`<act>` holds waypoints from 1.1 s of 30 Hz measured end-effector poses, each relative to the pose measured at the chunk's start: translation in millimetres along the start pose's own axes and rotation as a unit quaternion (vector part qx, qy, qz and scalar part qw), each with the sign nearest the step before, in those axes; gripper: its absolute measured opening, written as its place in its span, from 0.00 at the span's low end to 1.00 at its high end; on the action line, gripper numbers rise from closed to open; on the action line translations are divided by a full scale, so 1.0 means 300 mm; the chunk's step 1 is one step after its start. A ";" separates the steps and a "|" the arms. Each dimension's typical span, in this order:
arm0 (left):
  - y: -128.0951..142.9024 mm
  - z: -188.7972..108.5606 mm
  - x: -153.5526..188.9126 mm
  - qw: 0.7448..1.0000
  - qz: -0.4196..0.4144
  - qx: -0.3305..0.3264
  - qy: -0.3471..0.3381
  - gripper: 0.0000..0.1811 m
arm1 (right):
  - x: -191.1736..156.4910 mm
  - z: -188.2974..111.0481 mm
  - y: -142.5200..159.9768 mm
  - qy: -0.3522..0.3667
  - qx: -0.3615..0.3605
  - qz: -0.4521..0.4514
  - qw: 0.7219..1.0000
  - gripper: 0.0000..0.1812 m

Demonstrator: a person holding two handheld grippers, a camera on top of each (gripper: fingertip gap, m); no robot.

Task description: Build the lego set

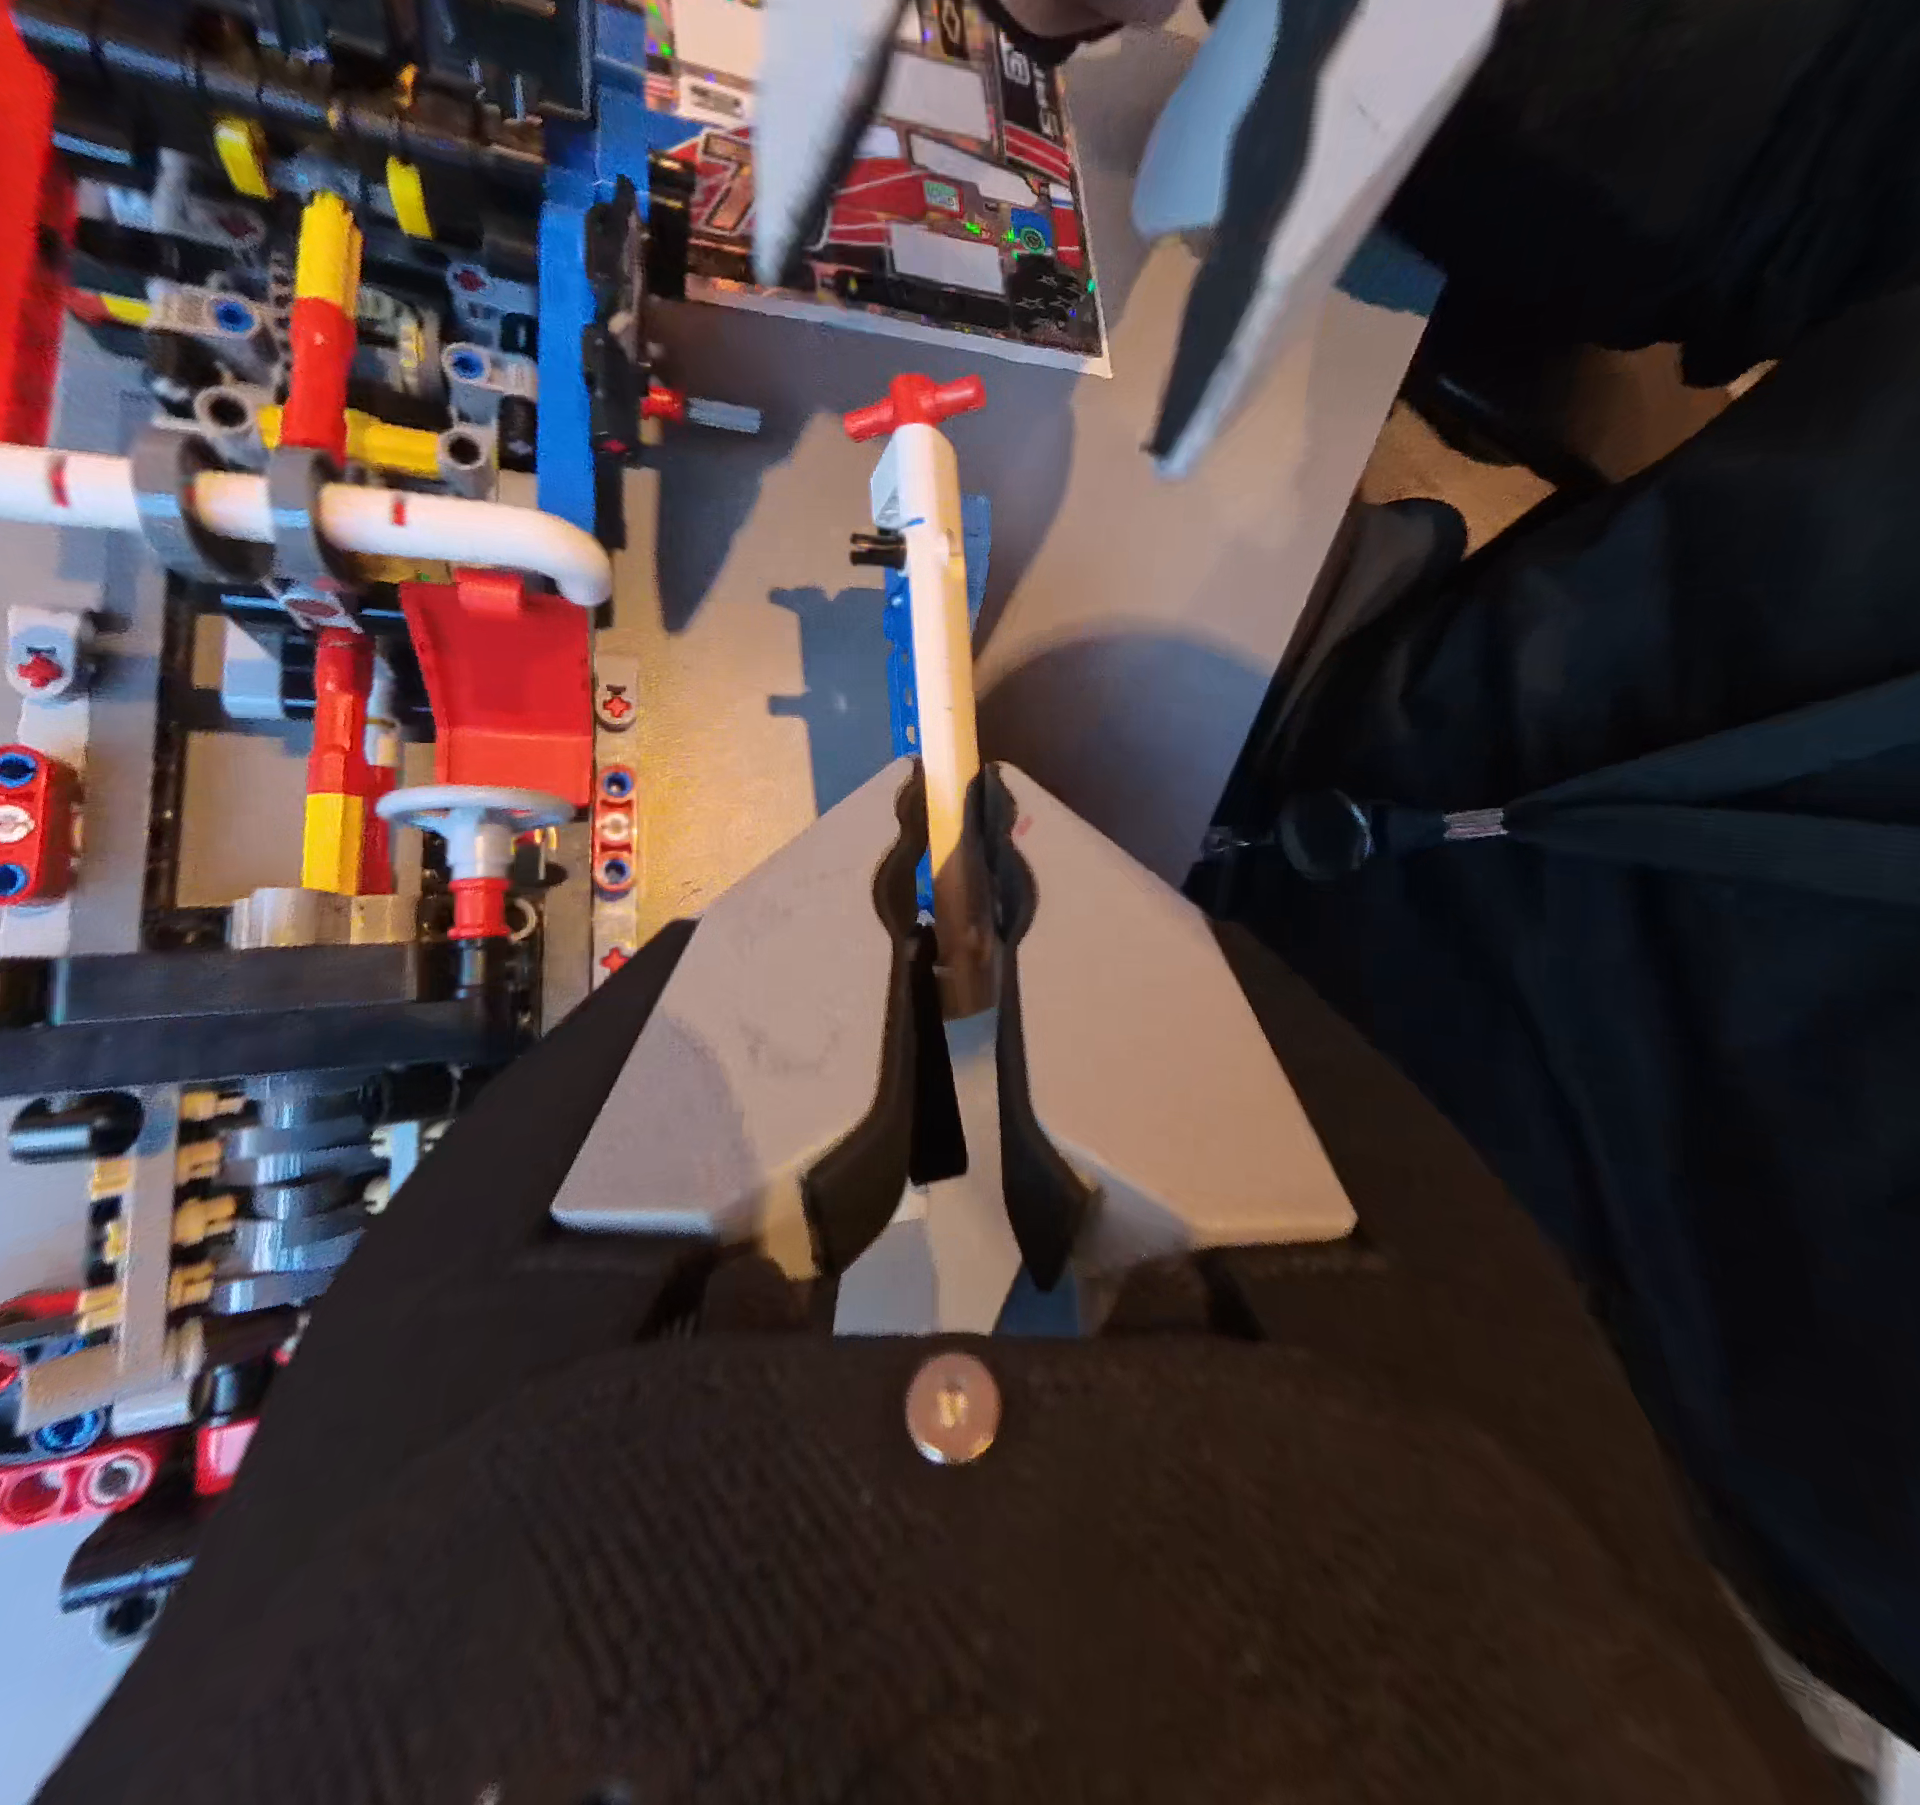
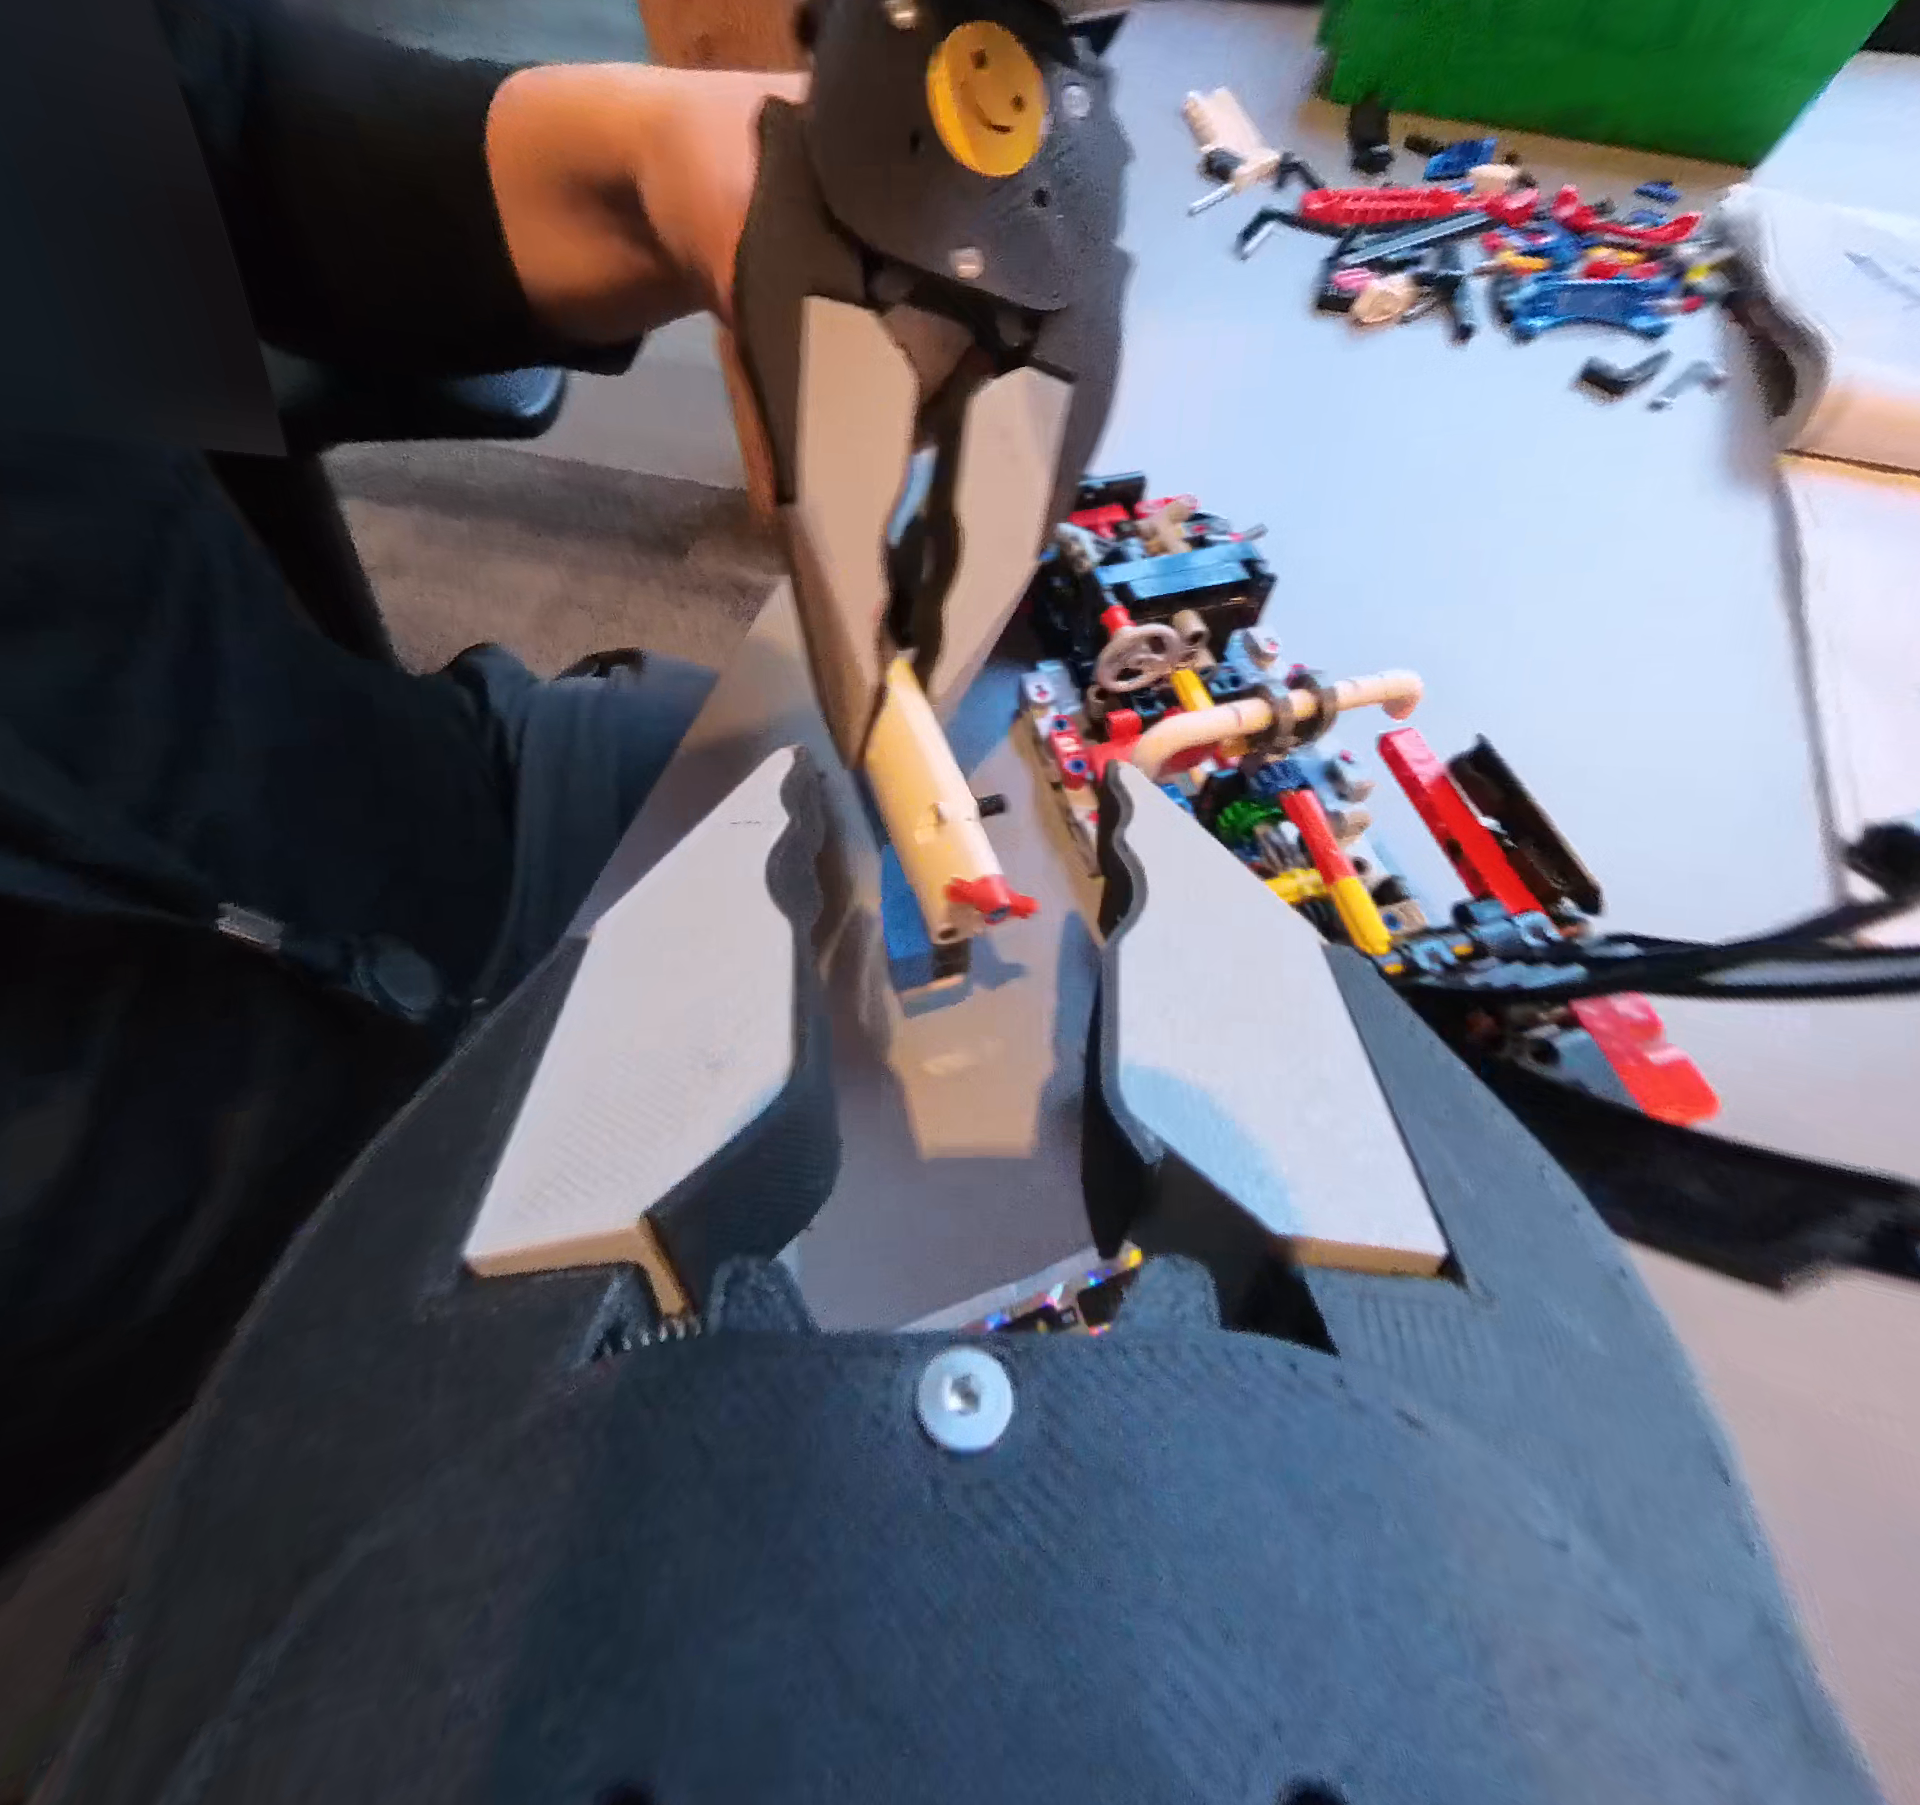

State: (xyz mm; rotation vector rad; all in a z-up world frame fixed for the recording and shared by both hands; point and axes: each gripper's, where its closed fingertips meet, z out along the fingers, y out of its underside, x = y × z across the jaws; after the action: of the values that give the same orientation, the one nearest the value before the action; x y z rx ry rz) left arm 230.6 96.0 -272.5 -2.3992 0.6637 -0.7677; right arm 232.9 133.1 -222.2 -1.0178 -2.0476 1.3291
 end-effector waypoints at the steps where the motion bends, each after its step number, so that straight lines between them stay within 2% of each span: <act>1: 0.000 0.001 -0.002 1.000 0.013 0.005 -0.016 0.04 | 0.006 -0.009 -0.006 0.016 0.014 0.002 1.000 0.28; 3: 0.001 0.000 0.004 0.999 0.034 0.012 -0.038 0.04 | -0.001 -0.031 -0.021 0.029 0.054 0.020 0.998 0.27; 6: -0.016 -0.010 0.002 0.995 0.054 0.035 -0.075 0.04 | 0.004 -0.050 0.014 0.062 0.075 0.064 0.993 0.29; 10: -0.105 -0.030 0.041 0.987 0.063 0.128 -0.073 0.04 | 0.012 -0.075 0.058 0.101 0.089 0.120 0.984 0.30; 12: -0.133 -0.032 0.049 0.982 0.060 0.162 -0.075 0.04 | -0.015 -0.085 0.047 0.076 0.117 0.144 0.980 0.27; 15: -0.093 0.005 0.024 0.988 0.036 0.120 -0.095 0.04 | -0.027 -0.088 0.048 0.057 0.139 0.170 0.974 0.27; 28: -0.057 0.059 0.027 0.991 0.001 0.109 -0.075 0.04 | -0.020 -0.051 0.080 0.075 0.095 0.164 0.979 0.28; 33: -0.056 0.058 0.021 0.991 -0.001 0.111 -0.077 0.04 | -0.005 -0.053 0.089 0.070 0.095 0.192 0.974 0.29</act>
State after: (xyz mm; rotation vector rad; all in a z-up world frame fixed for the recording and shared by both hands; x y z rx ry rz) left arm 250.9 110.4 -272.1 -2.2287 0.4857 -0.6143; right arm 254.0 147.2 -240.0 -1.4229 -1.6355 1.5567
